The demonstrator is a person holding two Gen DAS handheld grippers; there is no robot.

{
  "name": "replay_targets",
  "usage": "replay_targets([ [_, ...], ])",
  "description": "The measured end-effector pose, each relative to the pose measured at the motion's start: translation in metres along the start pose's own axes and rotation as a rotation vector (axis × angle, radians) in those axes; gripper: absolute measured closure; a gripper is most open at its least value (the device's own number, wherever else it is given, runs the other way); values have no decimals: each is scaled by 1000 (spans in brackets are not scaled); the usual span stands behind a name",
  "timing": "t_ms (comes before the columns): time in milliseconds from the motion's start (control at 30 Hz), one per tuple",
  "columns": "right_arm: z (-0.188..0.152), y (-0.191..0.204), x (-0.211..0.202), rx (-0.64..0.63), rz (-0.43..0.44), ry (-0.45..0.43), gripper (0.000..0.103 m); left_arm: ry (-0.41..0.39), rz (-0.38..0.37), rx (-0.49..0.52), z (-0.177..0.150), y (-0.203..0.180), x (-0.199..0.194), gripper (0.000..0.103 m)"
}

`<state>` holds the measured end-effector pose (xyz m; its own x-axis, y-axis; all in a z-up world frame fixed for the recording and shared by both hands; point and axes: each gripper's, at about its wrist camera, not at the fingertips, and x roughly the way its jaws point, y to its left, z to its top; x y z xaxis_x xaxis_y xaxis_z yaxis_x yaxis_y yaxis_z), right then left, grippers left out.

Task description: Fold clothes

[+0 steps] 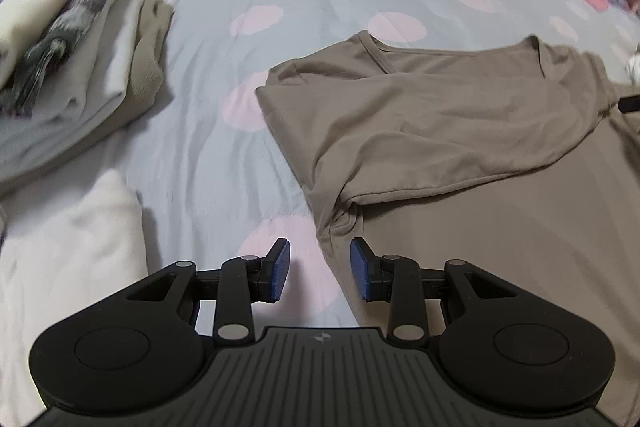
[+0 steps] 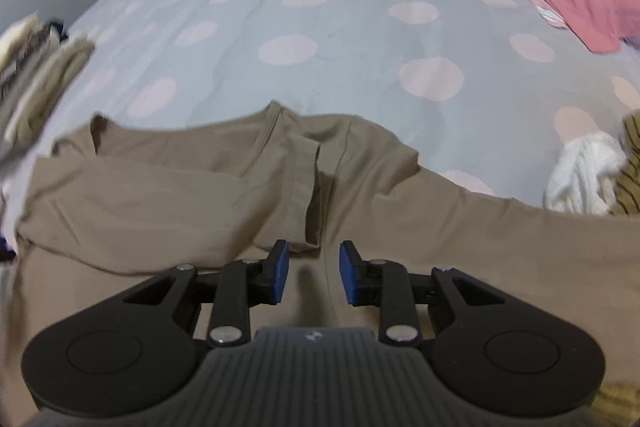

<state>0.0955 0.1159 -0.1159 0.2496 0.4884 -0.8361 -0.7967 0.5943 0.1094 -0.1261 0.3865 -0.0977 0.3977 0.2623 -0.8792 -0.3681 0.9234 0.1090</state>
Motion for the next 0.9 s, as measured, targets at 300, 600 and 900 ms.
replay_targets([
  [300,-1,13,19,-138,-47,-9,89,-14,42,83,6,-9,15,72],
  [600,7,7,2,-54,-31,11,98,-26,33,111,11,-10,10,103],
  [900,5,-2,6,-9,-69,111,97,21,35,55,10,11,10,103],
])
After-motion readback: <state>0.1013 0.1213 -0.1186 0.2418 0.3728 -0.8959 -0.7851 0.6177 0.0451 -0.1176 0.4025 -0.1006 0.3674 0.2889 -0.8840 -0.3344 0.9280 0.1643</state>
